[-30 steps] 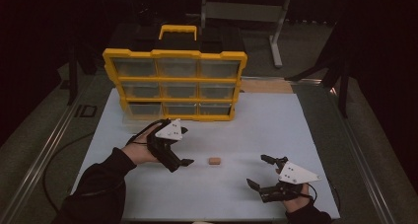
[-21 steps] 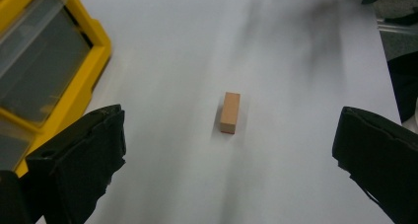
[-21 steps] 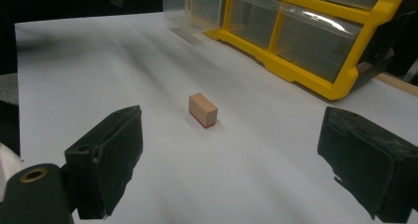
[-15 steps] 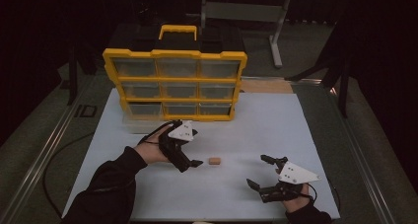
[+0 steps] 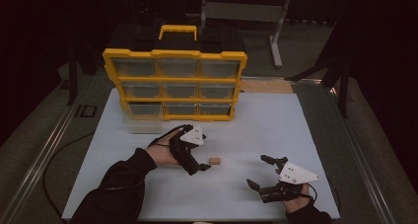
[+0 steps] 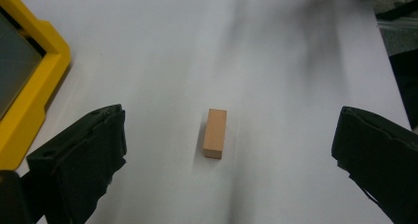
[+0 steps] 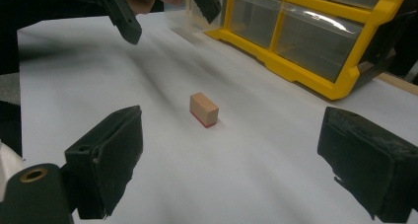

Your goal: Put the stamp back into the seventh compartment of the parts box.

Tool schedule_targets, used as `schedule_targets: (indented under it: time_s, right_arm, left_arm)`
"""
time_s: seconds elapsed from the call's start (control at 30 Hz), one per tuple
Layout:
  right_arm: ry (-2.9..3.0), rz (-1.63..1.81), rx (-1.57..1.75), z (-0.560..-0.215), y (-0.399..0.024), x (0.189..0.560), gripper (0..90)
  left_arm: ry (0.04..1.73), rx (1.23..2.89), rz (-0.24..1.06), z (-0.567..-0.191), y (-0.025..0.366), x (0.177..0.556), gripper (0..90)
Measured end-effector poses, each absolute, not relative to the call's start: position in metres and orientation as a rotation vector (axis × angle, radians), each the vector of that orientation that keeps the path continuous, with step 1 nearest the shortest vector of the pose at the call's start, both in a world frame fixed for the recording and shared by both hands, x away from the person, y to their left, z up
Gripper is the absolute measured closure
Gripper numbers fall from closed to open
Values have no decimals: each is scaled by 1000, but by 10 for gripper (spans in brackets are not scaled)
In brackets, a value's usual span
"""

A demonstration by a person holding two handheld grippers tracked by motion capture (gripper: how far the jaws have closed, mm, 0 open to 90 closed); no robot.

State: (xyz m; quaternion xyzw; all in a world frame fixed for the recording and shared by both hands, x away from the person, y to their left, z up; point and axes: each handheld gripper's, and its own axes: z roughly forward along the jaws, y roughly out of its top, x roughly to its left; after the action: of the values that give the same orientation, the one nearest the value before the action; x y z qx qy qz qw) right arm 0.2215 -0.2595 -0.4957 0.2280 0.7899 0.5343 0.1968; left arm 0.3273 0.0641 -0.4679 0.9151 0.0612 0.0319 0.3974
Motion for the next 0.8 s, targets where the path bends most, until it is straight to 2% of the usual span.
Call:
schedule_targets:
  time_s: [0.4, 0.53, 0.8]
  right_arm:
    - [2216, 1495, 638, -496, -259, 222, 101]
    - [2216, 1496, 637, -496, -259, 222, 101]
    - [2214, 1495, 639, -496, -259, 222, 101]
  left_arm:
    - [144, 2341, 69, -486, 52, 330, 10]
    - [133, 2344, 66, -492, 51, 330, 45]
    - [124, 2368, 66, -503, 50, 332, 183]
